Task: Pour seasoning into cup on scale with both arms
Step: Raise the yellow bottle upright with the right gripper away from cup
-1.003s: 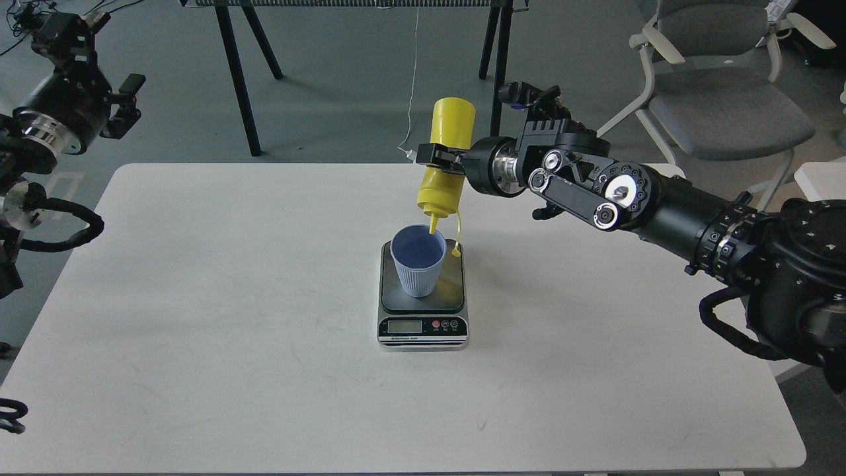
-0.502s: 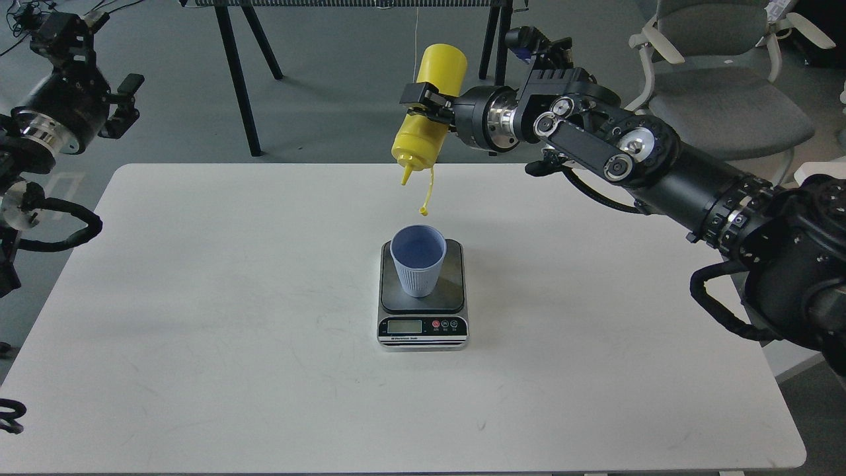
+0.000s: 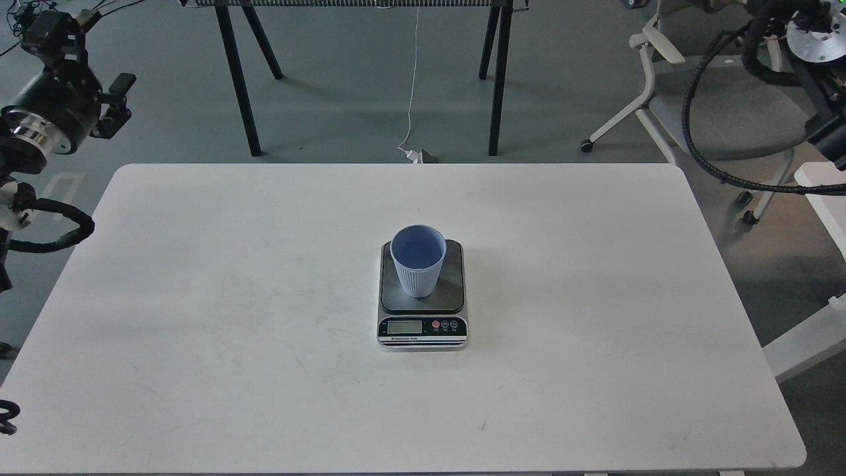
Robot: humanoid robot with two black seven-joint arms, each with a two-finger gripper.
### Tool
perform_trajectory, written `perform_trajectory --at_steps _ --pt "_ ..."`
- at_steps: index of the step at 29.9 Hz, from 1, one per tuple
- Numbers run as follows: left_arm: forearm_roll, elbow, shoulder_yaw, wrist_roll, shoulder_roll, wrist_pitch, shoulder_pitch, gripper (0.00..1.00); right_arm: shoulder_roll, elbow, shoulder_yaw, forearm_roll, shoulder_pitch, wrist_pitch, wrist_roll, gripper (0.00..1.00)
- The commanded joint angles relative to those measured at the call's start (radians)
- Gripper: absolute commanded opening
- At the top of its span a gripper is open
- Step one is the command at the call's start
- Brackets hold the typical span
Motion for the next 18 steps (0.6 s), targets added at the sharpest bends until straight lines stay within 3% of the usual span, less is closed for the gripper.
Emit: perform_trajectory --at_steps 1,9,18 --pt "0.002 0.0 0.002 0.0 -0.002 0.0 0.0 1.0 -0.086 0.067 0.041 0.256 -0.107 0.0 0.008 0.1" --pt "0.005 0.0 0.003 0.0 0.004 0.0 0.001 1.0 -0.068 0.148 0.366 0.415 -0.463 0.0 0.013 0.1" --pt "0.005 0.0 0.005 0.0 0.023 0.0 0.026 1.0 0.191 0.403 0.57 0.442 -0.908 0.0 0.067 0.1"
